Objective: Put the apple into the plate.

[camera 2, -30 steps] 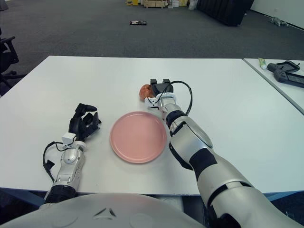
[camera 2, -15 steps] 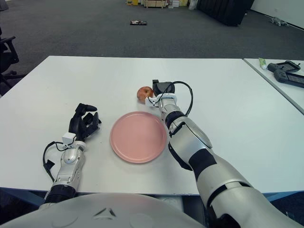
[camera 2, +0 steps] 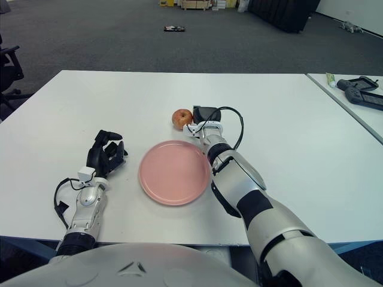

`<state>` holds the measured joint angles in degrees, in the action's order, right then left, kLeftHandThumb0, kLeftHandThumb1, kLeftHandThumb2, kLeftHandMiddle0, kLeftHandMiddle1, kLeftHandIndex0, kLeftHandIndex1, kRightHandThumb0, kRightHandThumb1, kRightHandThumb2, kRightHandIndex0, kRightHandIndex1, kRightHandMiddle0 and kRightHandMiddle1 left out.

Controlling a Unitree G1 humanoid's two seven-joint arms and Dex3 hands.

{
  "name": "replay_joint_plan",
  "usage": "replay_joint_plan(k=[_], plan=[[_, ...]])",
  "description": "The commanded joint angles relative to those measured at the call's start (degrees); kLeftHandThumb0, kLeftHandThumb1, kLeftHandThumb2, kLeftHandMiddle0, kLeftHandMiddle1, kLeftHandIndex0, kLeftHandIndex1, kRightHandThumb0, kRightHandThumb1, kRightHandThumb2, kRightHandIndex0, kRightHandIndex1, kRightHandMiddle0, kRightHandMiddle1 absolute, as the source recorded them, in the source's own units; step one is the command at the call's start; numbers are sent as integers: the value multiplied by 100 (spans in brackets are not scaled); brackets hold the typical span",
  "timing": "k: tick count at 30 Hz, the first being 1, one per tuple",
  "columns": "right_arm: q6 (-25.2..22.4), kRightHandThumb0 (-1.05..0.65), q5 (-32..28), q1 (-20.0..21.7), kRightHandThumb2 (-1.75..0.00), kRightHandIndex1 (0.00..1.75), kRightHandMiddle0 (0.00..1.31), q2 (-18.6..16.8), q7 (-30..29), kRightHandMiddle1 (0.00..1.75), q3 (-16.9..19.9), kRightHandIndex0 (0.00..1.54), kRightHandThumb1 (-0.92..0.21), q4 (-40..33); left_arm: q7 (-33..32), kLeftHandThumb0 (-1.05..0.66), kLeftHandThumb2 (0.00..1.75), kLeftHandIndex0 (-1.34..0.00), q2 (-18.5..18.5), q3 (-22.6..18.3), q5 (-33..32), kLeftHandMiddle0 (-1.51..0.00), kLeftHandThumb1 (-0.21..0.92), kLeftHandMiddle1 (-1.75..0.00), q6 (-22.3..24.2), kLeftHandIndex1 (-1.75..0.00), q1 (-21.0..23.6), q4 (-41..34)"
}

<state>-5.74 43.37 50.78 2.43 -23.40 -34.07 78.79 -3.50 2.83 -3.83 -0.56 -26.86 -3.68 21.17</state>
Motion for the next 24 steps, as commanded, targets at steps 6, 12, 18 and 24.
replay_joint_plan(k=[6, 12, 18, 24], plan=[[28, 0, -112, 3, -151, 167, 52, -16, -112, 175, 164, 78, -13, -1, -35, -39, 89, -36, -20, -25, 32, -68, 66, -175, 75, -175, -101, 140], [209, -7, -100, 8, -117, 160, 38, 27, -58, 175, 175, 52, -41, -5, -19, -39, 90, -36, -13, -35, 17, -68, 65, -175, 35, -175, -96, 161], [467, -51, -126, 51, -87, 65, 4, 87, 349, 80, 163, 5, -56, 5, -1, -39, 90, -36, 11, -36, -20, -67, 66, -175, 35, -175, -102, 154], [536, -64, -269, 159, -80, 8, 0, 38, 515, 16, 278, 0, -56, -87, 1, -39, 89, -36, 35, -37, -41, -67, 66, -175, 27, -175, -105, 160]])
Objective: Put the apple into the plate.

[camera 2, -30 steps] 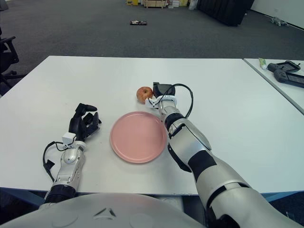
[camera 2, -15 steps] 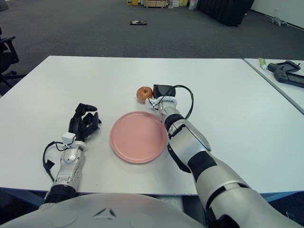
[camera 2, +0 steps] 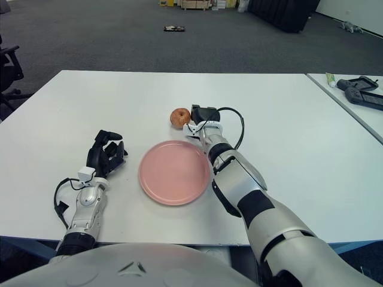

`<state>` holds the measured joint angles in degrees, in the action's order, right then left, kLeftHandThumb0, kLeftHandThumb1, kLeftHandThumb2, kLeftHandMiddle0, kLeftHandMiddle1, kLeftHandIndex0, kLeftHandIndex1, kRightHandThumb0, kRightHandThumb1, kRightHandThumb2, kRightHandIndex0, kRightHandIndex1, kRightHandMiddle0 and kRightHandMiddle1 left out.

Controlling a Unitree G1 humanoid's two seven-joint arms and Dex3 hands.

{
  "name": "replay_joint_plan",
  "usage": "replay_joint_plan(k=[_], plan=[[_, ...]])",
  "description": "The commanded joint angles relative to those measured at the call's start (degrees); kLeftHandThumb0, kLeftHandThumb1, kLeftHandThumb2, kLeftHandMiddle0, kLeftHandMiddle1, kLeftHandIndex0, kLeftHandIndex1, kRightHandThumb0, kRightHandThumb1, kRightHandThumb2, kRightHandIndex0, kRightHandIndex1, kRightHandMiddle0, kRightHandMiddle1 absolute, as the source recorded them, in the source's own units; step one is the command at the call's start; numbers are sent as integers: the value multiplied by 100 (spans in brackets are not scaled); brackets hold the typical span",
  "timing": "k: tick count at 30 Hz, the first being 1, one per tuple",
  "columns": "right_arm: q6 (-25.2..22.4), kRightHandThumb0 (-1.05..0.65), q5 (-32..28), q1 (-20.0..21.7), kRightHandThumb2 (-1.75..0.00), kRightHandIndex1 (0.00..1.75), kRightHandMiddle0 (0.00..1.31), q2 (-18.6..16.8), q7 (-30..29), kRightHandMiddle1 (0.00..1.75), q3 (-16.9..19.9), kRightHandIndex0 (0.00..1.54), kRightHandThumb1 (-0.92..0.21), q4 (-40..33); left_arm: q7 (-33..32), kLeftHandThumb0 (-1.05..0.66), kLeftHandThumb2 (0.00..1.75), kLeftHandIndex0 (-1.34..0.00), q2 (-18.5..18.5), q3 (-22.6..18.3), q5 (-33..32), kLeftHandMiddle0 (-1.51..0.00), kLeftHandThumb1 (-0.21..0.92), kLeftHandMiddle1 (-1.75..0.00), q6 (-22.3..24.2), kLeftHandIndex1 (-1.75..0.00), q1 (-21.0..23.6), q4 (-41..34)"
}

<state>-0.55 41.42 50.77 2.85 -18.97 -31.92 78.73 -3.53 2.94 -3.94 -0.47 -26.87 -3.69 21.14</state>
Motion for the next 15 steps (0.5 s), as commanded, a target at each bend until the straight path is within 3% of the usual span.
replay_joint_plan(k=[1, 6, 15], plan=[[-38, -65, -77, 235, -80, 6, 0, -54, 100, 13, 59, 0, -56, -150, 3, -39, 89, -36, 28, -24, -49, -67, 66, -175, 15, -175, -103, 166], [10, -79, -70, 271, -59, 1, 0, -37, 221, 2, 54, 0, -60, -150, -11, -39, 89, -36, 25, -19, -5, -68, 66, -175, -29, -175, -92, 197], [127, -96, -111, 318, -35, 0, 0, -33, 381, 0, 125, 0, -68, -119, -29, -39, 90, -36, 33, -14, 24, -69, 65, -175, 19, -175, -75, 204]])
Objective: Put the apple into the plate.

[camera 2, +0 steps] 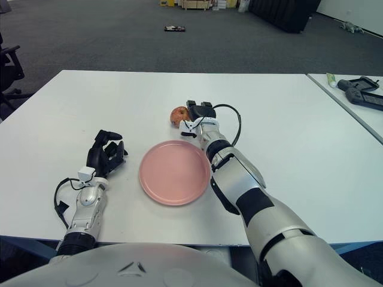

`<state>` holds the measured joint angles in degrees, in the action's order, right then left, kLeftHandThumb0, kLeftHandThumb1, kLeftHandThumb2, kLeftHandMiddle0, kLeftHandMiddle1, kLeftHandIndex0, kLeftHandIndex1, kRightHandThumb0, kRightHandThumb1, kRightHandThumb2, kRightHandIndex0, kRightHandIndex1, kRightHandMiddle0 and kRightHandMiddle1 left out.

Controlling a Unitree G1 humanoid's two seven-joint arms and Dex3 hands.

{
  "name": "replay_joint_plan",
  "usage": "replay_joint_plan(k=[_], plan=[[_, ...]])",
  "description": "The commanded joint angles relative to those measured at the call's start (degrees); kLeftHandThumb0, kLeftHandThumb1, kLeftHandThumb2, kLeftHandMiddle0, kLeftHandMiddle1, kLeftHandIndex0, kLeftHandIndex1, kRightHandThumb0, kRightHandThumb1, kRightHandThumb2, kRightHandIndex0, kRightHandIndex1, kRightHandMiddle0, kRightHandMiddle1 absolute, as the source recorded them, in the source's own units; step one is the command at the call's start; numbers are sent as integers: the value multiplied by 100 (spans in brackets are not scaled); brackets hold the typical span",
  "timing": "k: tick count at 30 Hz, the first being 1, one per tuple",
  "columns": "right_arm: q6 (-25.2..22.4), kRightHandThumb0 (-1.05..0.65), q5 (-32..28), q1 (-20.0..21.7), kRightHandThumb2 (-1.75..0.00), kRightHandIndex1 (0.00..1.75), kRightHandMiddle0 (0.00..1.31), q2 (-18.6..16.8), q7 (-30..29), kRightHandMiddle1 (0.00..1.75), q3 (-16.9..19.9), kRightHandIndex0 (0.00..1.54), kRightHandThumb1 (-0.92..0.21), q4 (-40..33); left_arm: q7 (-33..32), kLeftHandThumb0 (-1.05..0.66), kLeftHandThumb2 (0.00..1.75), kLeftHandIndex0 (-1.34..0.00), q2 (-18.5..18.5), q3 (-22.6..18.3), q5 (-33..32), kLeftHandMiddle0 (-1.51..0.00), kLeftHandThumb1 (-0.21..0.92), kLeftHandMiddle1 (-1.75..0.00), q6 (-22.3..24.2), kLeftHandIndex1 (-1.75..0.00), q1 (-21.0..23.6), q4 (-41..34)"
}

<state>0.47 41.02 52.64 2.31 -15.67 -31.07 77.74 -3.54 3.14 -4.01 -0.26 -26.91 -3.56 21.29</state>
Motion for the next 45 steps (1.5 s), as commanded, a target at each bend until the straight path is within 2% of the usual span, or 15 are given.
replay_joint_plan(k=[1, 13, 22, 35, 45], plan=[[36, -98, -68, 136, -33, 0, 0, 18, 57, 0, 42, 0, -68, -19, -32, -39, 90, -36, 13, -7, 8, -69, 65, -175, 27, -175, -88, 189], [177, -104, -2, 200, -27, 0, 0, -42, 69, 0, -1, 0, -67, -11, -48, -39, 91, -37, 40, -25, 22, -68, 64, -175, -48, -175, -74, 252], [305, -103, 0, 321, -24, 0, 0, -121, 179, 0, -18, 0, -65, -8, -90, -39, 93, -37, 57, -15, 83, -72, 63, -175, -119, -175, -86, 268], [394, -99, 40, 503, -23, 0, 0, -348, 335, 0, -90, 0, -64, 24, -172, -39, 91, -37, 130, -26, 83, -71, 64, -175, -81, -175, -134, 206], [434, -98, 58, 443, -24, 0, 0, -396, 387, 0, -169, 0, -67, 66, -327, -39, 89, -36, 150, -27, 182, -69, 66, -175, -7, -175, -258, 14]])
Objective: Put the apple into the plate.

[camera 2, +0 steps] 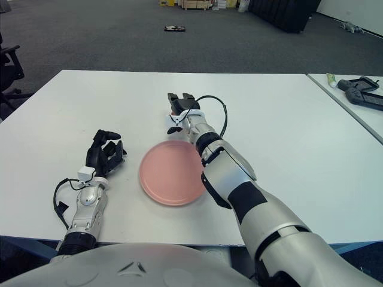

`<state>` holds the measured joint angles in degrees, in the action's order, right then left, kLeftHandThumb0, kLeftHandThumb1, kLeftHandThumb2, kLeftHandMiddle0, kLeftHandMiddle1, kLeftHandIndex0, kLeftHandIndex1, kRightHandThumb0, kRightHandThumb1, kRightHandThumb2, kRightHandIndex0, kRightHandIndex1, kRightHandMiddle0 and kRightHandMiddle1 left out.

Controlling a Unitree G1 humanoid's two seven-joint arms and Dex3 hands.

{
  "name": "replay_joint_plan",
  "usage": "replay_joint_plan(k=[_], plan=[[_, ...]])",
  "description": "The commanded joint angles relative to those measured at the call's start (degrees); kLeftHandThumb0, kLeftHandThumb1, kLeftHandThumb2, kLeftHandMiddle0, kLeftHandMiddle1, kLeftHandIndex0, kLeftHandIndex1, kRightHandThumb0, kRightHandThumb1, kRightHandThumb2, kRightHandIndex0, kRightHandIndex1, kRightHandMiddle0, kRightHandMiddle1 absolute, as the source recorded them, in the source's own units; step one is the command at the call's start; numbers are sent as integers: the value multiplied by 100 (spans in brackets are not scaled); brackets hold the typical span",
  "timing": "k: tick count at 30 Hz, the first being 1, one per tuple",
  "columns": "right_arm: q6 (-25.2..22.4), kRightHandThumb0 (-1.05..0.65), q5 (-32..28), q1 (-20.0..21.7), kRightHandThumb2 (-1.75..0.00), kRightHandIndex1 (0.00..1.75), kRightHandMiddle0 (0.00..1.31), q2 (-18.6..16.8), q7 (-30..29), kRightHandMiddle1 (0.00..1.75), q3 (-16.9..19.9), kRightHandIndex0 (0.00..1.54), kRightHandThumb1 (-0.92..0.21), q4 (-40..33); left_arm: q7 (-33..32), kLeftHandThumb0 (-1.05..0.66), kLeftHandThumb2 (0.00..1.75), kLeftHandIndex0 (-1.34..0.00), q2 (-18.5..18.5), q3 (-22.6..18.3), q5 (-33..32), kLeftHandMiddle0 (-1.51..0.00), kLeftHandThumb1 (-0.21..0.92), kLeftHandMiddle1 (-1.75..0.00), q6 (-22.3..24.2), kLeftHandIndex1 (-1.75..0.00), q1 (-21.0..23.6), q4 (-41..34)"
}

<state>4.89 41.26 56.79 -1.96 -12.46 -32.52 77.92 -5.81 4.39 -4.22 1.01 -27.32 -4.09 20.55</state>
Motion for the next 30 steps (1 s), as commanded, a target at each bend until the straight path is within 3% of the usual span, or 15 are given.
replay_joint_plan(k=[1, 15, 20, 30], plan=[[-13, -97, 39, 19, -24, 0, 0, 28, 86, 0, -38, 0, -67, 53, -119, -39, 89, -36, 22, -7, 70, -69, 66, -175, 43, -175, -215, 76], [-157, -90, 88, -105, -26, 0, 0, -77, 374, 0, -203, 0, -66, 109, -136, -38, 88, -35, 52, -35, 4, -69, 67, -175, 34, -175, -337, -63], [-189, -90, 99, -364, -28, 0, 0, -93, 456, 0, -241, 0, -68, 176, -103, -38, 87, -34, 36, -56, -46, -68, 67, -175, 30, -175, -389, -127], [-361, -87, -313, -334, -34, 0, 0, -109, 1116, 0, 196, 0, -73, 149, -242, -39, 89, -36, -17, -80, 95, -69, 66, -175, 252, -175, -493, -332]])
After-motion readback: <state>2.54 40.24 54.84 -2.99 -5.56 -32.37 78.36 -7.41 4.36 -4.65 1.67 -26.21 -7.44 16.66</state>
